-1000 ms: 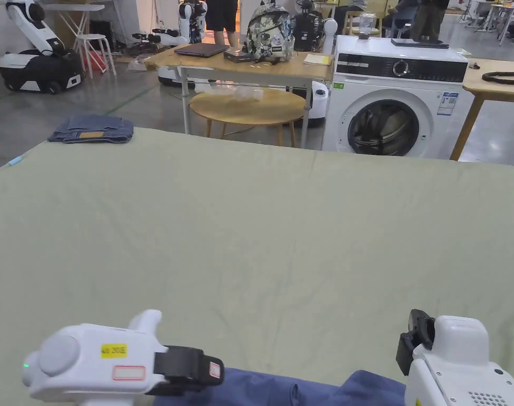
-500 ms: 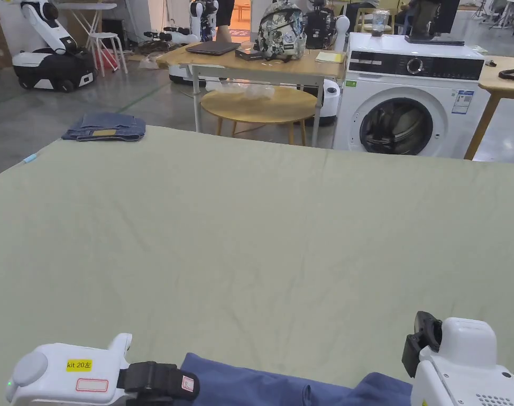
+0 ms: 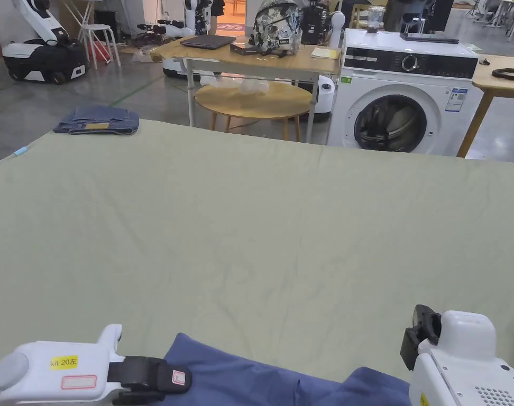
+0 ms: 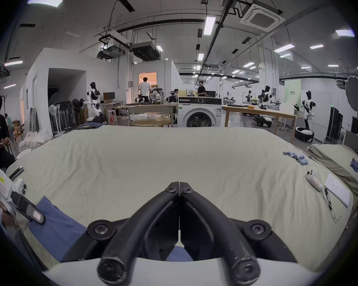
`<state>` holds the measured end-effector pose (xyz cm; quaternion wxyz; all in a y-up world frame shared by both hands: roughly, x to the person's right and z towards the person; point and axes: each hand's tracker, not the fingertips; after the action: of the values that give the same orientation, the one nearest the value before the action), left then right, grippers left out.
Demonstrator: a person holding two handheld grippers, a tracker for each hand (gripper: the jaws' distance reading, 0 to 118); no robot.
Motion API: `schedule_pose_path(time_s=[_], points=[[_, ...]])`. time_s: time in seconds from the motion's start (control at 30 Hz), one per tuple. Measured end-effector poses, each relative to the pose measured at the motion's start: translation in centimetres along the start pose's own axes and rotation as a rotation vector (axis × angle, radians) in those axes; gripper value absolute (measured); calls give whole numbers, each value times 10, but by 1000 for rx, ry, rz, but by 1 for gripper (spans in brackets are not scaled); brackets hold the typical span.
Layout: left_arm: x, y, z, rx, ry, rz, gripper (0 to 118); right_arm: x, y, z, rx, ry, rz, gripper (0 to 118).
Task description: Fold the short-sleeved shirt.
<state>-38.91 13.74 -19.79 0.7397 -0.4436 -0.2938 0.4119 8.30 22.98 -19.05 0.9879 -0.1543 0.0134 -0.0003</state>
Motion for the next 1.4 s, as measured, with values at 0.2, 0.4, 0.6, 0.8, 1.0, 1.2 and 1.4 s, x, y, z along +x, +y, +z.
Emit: schedule_pose_path(time_s=[0.2,0.4,0.6,0.8,1.0,1.2,1.4], points=[[43,17,49,48,92,-58,6,0,2,-1,3,3,6,0],[84,25,87,105,236,-82,6,-4,5,-2,9,15,7,0],[122,26,70,88,277,-113,6,-4,5,-3,14,23,3,0],[157,20,27,4,301,-191,6,-2,5,-2,11,22,2,0],[187,15,-28,-85,338,-276,6,2,3,0,7,17,-2,0],[199,7,-99,-178,336,-307,6,9,1,3,3,1,-12,0],[190,-9,-175,-279,374,-292,6,17,-2,4,-11,-15,-8,0]])
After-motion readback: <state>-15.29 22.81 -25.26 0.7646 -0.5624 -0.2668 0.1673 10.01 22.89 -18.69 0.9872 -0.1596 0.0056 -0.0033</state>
